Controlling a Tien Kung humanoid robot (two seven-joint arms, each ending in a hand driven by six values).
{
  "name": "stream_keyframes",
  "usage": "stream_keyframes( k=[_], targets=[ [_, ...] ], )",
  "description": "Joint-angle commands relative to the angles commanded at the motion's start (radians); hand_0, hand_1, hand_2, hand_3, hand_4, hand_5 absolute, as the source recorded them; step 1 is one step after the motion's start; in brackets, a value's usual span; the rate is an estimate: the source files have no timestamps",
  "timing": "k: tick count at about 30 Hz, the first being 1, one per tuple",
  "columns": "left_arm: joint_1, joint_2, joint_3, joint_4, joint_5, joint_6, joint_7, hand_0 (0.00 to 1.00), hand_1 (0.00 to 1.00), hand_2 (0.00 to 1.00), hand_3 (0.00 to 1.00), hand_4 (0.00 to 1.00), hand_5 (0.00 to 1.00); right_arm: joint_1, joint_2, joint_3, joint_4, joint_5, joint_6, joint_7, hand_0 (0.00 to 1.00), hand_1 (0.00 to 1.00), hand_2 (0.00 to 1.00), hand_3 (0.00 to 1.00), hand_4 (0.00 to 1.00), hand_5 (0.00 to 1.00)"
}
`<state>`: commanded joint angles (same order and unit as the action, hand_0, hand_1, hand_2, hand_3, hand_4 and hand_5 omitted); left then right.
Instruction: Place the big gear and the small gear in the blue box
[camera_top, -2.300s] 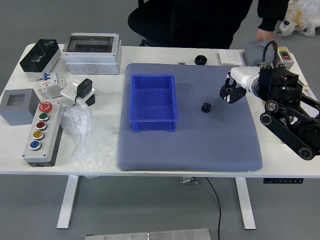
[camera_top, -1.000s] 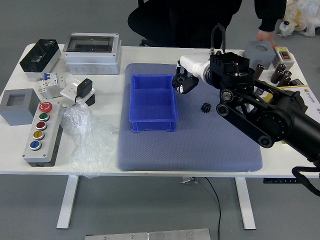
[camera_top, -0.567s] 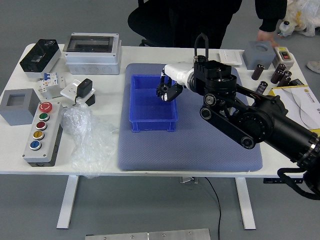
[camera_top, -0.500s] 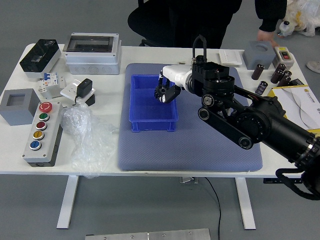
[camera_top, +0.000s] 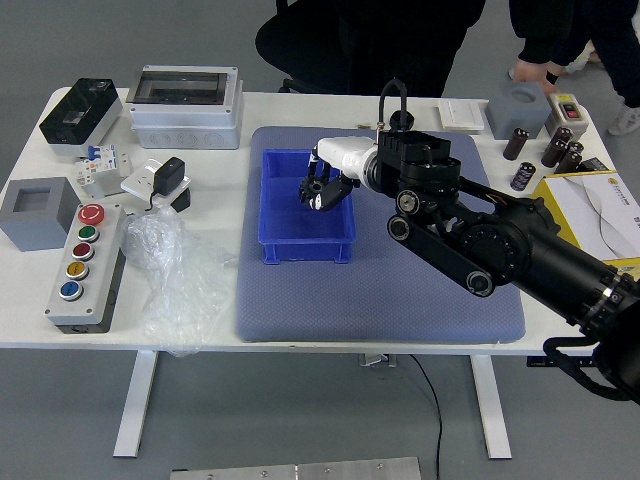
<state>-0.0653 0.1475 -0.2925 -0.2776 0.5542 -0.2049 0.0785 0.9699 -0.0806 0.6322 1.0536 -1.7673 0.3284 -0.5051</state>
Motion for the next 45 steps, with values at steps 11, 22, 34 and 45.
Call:
stream_keyframes(
  k=[11, 22, 34, 45],
  targets=[
    [0.002, 0.0, -0.005, 0.0, 0.003, 0.0, 0.0, 0.867, 0.844, 0.837, 0.798, 0.613, 0.378, -0.002, -0.006, 0.017, 0.002, 0.008, 0.019, -0.005, 0.319, 0.434, 0.594, 0.707, 0.771, 0.358],
    [0.002, 0.0, -0.01, 0.0, 0.005, 0.0, 0.0, 0.867, 0.843, 0.837, 0.798, 0.612, 0.378, -0.002, -0.009, 0.022, 0.002, 0.015, 0.034, -0.008, 0.337, 0.455, 0.636, 0.804, 0.843, 0.416],
    [0.005, 0.0, -0.02, 0.0, 0.009, 0.0, 0.0, 0.867, 0.842, 0.836, 0.799, 0.612, 0.379, -0.004, -0.047, 0.034, 0.027, 0.006, 0.04, -0.013, 0.341, 0.456, 0.628, 0.79, 0.86, 0.442],
    [0.012, 0.003, -0.045, -0.001, 0.02, 0.0, 0.0, 0.867, 0.842, 0.836, 0.799, 0.612, 0.379, -0.027, -0.134, 0.039, 0.059, 0.006, 0.055, -0.02, 0.344, 0.456, 0.621, 0.773, 0.859, 0.441]
  ],
)
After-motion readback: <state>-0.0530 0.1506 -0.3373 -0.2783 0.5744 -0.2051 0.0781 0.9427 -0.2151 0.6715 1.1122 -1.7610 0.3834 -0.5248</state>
